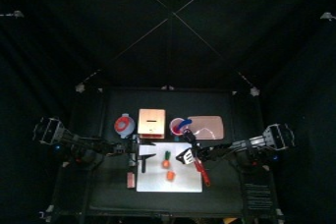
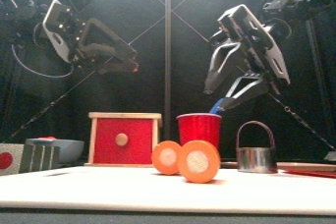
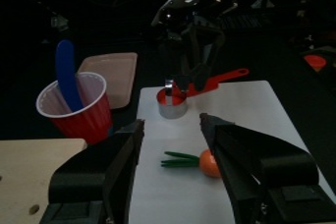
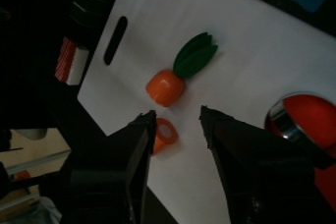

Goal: Place carrot to pin bowl

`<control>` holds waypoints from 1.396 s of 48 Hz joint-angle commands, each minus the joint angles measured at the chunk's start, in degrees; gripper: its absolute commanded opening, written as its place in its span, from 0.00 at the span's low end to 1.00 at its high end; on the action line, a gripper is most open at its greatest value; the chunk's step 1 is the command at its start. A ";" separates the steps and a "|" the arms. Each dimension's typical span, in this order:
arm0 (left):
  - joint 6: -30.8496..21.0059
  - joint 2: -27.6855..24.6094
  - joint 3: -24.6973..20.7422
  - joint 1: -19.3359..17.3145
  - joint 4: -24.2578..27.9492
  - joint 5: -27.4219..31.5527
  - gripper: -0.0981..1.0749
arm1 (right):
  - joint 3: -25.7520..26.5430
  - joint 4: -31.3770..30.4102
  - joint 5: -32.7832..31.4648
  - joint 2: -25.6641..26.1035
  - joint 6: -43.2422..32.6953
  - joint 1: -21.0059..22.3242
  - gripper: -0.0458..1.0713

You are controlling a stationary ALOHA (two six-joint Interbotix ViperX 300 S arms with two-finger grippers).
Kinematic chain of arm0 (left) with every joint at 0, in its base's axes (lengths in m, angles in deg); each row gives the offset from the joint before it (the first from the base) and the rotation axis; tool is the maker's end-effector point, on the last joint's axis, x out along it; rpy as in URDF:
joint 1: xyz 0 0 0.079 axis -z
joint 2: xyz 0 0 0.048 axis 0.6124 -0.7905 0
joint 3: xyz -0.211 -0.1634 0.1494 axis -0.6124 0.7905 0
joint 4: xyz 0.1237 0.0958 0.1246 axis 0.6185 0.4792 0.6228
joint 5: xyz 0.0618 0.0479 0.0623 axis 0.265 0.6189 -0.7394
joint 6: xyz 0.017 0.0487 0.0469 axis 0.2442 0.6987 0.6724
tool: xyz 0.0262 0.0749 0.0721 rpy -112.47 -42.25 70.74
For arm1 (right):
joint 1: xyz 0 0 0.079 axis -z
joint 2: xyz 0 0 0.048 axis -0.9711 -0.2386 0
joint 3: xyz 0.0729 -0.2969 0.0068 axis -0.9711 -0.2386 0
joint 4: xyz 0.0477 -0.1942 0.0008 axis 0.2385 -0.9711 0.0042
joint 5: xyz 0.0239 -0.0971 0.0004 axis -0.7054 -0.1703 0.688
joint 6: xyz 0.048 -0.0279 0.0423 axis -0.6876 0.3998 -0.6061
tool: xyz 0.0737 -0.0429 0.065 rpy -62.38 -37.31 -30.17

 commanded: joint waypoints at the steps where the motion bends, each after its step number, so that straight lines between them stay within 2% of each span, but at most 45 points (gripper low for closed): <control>1: 0.00 0.97 -0.53 -0.53 0.79 -0.62 0.82 | 2.20 1.41 0.88 -0.35 -0.26 0.26 0.78; 10: 0.09 2.81 0.44 -1.05 2.29 -0.62 0.82 | 4.66 8.00 0.79 -3.69 0.18 1.58 0.99; 20: -0.09 5.71 4.31 -2.55 5.36 -0.62 0.82 | 7.65 13.89 0.70 -8.00 0.70 2.29 0.96; 28: -2.72 6.50 4.13 -2.20 5.10 0.18 0.82 | 9.67 9.76 0.70 -8.09 0.97 2.29 0.96; 31: -5.54 5.98 3.52 -1.93 1.85 0.26 0.82 | 10.28 4.83 0.35 -6.86 1.23 2.11 0.96; 37: -12.57 4.48 1.14 0.88 -6.50 0.26 0.82 | 9.93 -4.13 -1.93 -4.04 0.88 1.93 0.96; 44: -18.19 -1.32 -3.52 3.43 -14.94 1.76 0.82 | 7.21 -9.76 -4.83 0.26 0.88 2.37 0.96; 51: -20.57 -7.03 -9.49 4.48 -22.32 5.80 0.82 | 2.81 -14.24 -5.62 6.15 1.05 3.60 0.96; 56: -21.01 -10.28 -13.62 4.83 -28.21 11.34 0.83 | -0.35 -16.44 -5.54 10.11 1.05 4.57 0.96; 63: -20.83 -13.18 -16.79 4.75 -39.38 17.14 0.83 | -4.31 -18.11 -5.36 14.59 1.14 5.71 0.96; 67: -20.65 -14.68 -17.84 4.75 -43.77 19.07 0.83 | -5.98 -18.63 -5.19 16.52 1.14 6.42 0.96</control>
